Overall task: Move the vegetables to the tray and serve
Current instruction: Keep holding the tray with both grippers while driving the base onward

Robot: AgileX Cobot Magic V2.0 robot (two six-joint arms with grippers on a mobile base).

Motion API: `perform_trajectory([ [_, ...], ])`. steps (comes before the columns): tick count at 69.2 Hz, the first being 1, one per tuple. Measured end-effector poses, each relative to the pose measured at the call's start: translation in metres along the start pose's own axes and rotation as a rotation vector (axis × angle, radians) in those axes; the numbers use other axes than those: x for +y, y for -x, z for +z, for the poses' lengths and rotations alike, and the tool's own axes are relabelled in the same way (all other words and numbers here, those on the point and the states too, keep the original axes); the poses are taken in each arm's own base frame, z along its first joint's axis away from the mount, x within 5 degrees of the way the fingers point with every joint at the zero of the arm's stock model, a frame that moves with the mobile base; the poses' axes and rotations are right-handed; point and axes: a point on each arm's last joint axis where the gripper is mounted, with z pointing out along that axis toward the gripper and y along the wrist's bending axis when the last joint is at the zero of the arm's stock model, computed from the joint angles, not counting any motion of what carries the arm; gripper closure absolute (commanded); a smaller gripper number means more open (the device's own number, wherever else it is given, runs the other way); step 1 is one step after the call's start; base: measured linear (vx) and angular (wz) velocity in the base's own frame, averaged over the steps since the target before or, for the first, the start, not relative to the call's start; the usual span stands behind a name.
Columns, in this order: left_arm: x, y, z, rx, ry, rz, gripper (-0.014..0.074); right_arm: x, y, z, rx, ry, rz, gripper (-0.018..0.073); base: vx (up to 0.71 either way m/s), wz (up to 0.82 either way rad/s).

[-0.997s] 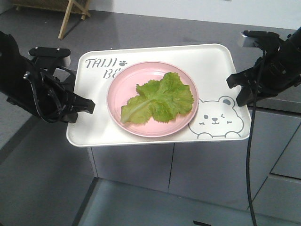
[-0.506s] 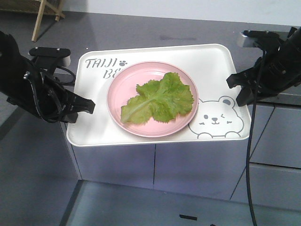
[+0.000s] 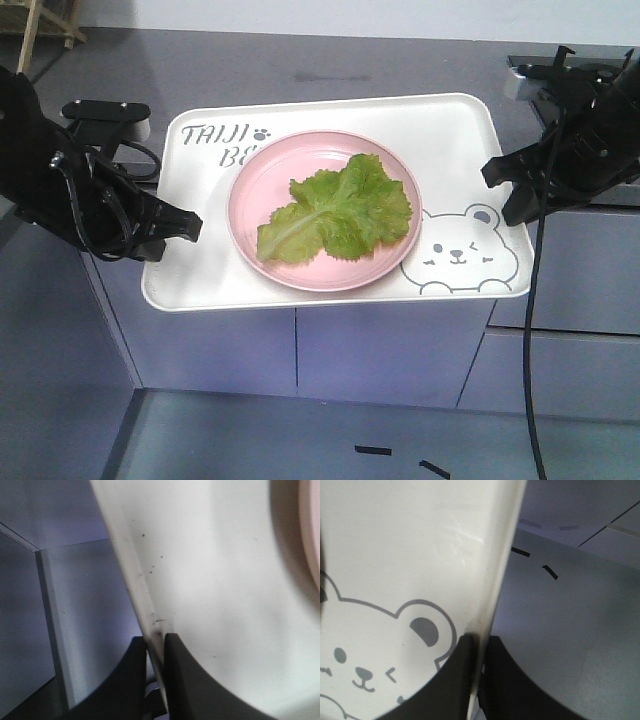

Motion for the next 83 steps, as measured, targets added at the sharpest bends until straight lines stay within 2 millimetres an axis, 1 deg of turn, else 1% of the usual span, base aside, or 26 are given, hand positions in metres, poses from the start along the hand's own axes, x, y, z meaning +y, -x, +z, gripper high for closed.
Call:
perform_trajectory([
  [83,0.0,-0.0002,0.0,0.002,0.0,0.0,0.0602,0.0,-0.0002,0.0,0.002,0.0,-0.001,0.0565,0.01,-0.09],
])
